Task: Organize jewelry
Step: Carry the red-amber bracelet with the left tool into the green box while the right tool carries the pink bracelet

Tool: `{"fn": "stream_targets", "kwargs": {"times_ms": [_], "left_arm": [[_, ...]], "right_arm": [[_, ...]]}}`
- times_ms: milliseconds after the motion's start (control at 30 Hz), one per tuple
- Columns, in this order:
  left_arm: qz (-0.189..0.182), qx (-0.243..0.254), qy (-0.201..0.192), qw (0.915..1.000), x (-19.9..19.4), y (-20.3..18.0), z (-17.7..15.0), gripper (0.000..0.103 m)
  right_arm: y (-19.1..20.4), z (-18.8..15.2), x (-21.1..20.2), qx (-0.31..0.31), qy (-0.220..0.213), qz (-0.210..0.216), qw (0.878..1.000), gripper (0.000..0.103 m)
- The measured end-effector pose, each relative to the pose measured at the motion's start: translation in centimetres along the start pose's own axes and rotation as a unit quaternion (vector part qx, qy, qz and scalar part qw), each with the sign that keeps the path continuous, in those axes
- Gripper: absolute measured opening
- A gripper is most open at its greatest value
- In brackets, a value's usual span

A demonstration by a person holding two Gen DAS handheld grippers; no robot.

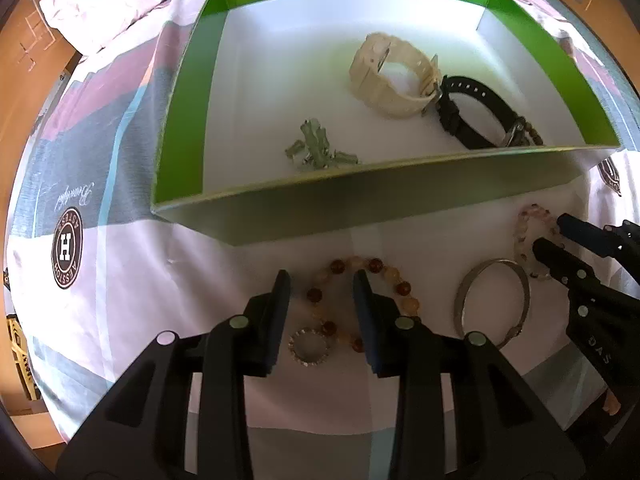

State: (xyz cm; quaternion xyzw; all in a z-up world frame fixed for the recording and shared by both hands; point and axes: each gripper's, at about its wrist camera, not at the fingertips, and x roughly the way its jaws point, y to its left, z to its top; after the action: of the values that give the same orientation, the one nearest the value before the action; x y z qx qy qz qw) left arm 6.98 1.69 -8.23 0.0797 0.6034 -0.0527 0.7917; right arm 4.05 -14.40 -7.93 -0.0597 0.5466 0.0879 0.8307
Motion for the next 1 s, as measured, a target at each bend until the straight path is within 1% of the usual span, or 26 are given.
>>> {"fn": "stream_targets", "kwargs": {"times_ms": [33, 67, 100, 133, 167, 200, 233, 333, 500, 567, 667, 733, 867, 933, 1000], "left_arm": [[0.001, 0.000, 0.000, 1.0000, 0.0, -0.1, 0.0, 0.032], [0.000, 0.000, 0.000, 1.0000, 0.0, -0.1, 0.0, 0.030], [-0.002, 0.000, 0.001, 1.0000, 0.0, -0.1, 0.1, 0.024], [-0.006, -0.003, 0.002, 1.0000, -0.1, 0.0, 0.1, 0.021], [-0.008, -0.006, 0.003, 0.9999, 0.0, 0.1, 0.2, 0.014], [-0.012, -0.010, 0.005, 0.9999, -0.1, 0.2, 0.2, 0.010], [-0.016, -0.013, 0.004, 0.9998, -0.2, 0.3, 0.2, 0.009], [-0.031, -0.023, -0.008, 0.9992, -1.1, 0.7, 0.2, 0.008], [-0.065, -0.022, -0.063, 0.9956, -5.3, 0.9, 0.0, 0.008], [-0.079, -0.022, -0.086, 0.9929, -6.9, 1.0, -0.4, 0.008], [-0.101, -0.013, -0.128, 0.9865, -9.4, 0.9, -0.8, 0.008], [-0.111, -0.009, -0.148, 0.9827, -10.4, 0.8, -1.0, 0.008], [-0.133, -0.020, -0.177, 0.9749, -11.8, 0.6, -0.7, 0.008], [-0.130, -0.025, -0.196, 0.9718, -12.5, 0.5, -0.6, 0.008], [-0.112, -0.025, -0.222, 0.9684, -13.3, 0.3, -0.6, 0.008]], "right_arm": [[0.1, 0.0, 0.0, -0.003, -0.001, -0.002, 1.000, 0.035], [0.3, -0.1, -0.1, -0.005, -0.002, -0.001, 1.000, 0.032], [0.4, 0.0, 0.0, -0.006, -0.002, 0.002, 1.000, 0.029], [0.6, -0.1, -0.1, -0.008, -0.002, 0.004, 1.000, 0.021], [0.7, -0.1, -0.1, -0.012, -0.002, 0.004, 1.000, 0.015], [0.8, -0.1, -0.2, -0.013, -0.002, 0.005, 1.000, 0.012], [0.9, -0.1, -0.2, -0.011, -0.003, 0.007, 1.000, 0.008], [0.7, 0.2, -0.9, -0.001, -0.009, 0.022, 1.000, 0.007], [0.9, 0.9, -4.8, 0.004, -0.055, 0.051, 0.997, 0.007], [0.9, 1.0, -6.9, 0.005, -0.083, 0.067, 0.994, 0.007], [0.7, 1.4, -8.8, 0.005, -0.120, 0.091, 0.989, 0.007], [0.7, 1.4, -10.1, 0.008, -0.149, 0.107, 0.983, 0.007], [0.7, 1.9, -11.2, 0.014, -0.170, 0.116, 0.978, 0.007], [1.0, 2.4, -11.7, 0.015, -0.182, 0.113, 0.977, 0.007], [1.0, 2.4, -11.9, 0.016, -0.193, 0.115, 0.974, 0.007]]}}
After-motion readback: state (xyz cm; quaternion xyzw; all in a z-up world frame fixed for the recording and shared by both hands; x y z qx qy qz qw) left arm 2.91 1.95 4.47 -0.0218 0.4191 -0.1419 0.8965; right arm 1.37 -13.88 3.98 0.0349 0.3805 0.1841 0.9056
